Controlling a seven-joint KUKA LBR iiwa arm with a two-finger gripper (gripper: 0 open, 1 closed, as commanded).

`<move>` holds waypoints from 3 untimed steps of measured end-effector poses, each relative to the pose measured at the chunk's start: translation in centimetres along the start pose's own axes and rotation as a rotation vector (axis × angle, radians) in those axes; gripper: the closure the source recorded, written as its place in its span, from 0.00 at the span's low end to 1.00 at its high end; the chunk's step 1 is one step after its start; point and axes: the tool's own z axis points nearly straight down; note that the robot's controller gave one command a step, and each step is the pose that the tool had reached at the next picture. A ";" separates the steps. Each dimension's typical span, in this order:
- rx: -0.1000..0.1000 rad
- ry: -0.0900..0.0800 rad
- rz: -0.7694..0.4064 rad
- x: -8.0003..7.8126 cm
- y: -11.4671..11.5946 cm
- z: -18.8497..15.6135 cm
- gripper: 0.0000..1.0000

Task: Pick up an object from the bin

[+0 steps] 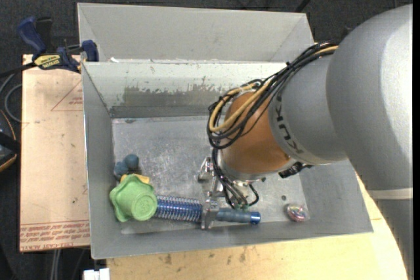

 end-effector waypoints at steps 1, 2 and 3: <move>-0.005 0.002 0.073 0.7 4.3 -0.5 0.00; -0.004 0.005 0.072 0.7 4.3 -0.5 1.00; -0.006 0.002 0.079 1.2 4.8 -12.5 1.00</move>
Offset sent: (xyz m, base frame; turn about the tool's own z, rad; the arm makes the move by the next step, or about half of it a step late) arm -0.0063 0.0424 0.0034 0.0746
